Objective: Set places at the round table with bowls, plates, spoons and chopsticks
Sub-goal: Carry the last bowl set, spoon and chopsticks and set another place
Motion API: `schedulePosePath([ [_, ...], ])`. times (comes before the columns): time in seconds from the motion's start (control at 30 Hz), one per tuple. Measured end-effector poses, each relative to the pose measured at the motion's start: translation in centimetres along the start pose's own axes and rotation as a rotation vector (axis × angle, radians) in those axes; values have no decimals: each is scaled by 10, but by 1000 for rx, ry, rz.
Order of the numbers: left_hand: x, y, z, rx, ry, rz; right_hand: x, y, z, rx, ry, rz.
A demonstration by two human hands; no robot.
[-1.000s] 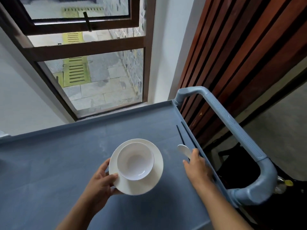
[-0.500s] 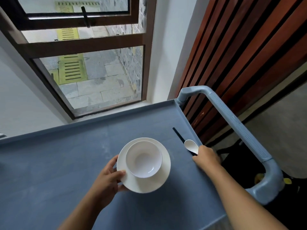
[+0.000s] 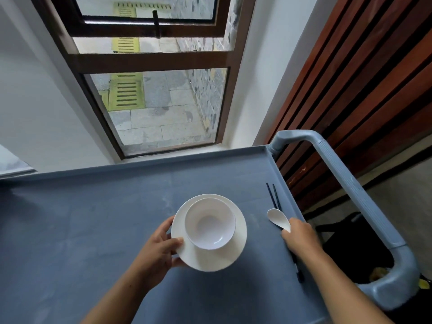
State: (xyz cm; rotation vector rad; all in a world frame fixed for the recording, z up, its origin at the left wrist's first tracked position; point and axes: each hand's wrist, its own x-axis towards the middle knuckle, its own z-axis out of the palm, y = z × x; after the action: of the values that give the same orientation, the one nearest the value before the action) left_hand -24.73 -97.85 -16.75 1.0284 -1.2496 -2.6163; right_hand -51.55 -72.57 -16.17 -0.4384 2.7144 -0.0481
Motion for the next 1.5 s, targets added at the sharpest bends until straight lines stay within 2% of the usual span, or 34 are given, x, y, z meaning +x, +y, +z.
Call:
schedulePosePath([
  [0.13,-10,1,-8,-1,22,25,-8,-15,-5,1,16,-52],
  [0.2,-17,4,-12,2,30,40,-15,-32,-6,146,-24,-134],
  [0.3,-38,5,-20,-9,73,83,-34,-69,-9,622,-212,-208],
  [0.37,-58,2,-27,-24,124,133,-47,-98,-8,855,-355,-261],
  [0.53,-137,-25,-36,-83,346,277,-92,-168,6,984,-554,-406],
  [0.77,-285,-90,-42,-337,759,445,-203,-249,35,964,-986,-564],
  [0.9,-374,-124,-49,-449,994,548,-296,-293,66,818,-1228,-760],
  [1.0,-438,-161,-63,-479,1133,632,-373,-322,95,634,-1350,-882],
  [1.1,-500,-206,-84,-547,1258,698,-452,-348,132,490,-1434,-983],
  [1.27,-593,-273,-130,-748,1405,784,-587,-393,206,265,-1466,-1112],
  [1.5,-728,-318,-208,-900,1585,863,-768,-460,290,46,-1538,-1202],
])
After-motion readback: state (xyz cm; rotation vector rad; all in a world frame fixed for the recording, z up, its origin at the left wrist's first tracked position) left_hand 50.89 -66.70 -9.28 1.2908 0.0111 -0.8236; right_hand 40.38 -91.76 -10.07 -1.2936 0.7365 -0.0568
